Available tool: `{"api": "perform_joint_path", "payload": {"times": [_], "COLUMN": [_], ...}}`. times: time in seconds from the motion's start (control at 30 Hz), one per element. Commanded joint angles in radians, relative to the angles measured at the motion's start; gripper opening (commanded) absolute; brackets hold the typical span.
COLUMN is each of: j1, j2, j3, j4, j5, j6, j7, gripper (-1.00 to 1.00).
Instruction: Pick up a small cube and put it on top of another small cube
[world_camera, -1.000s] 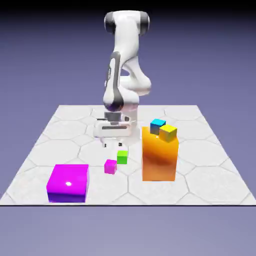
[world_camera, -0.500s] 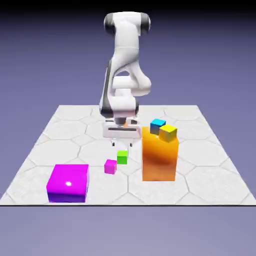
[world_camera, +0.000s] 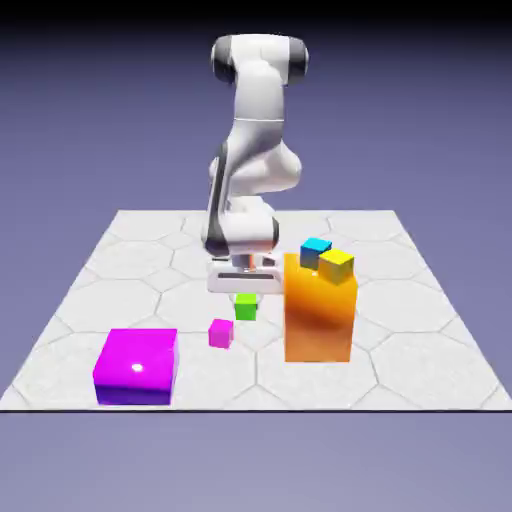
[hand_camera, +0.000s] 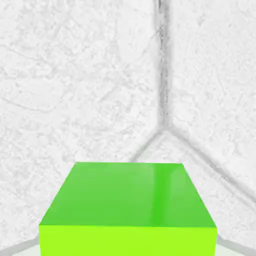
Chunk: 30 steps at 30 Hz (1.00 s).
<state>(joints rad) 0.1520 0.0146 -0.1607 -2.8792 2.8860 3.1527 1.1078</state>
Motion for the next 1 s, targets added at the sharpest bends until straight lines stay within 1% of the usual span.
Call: {"api": "perform_joint_path", "payload": {"times": [0.0,0.07,0.13,0.97], "j1": [-0.026,-0.068,-0.1,-0.607], "j2": [-0.036,-0.099,-0.117,-0.827], "j3": [0.022,0.057,0.055,0.58], "j4": [-0.008,-0.022,-0.002,0.128], "j5": [0.002,0.004,-0.029,-1.116], "j6": [0.028,0.075,0.051,-0.965], "j7": [-0.008,-0.021,-0.041,0.74], "gripper": [-1.0,-1.0,-1.0,-1.0]}}
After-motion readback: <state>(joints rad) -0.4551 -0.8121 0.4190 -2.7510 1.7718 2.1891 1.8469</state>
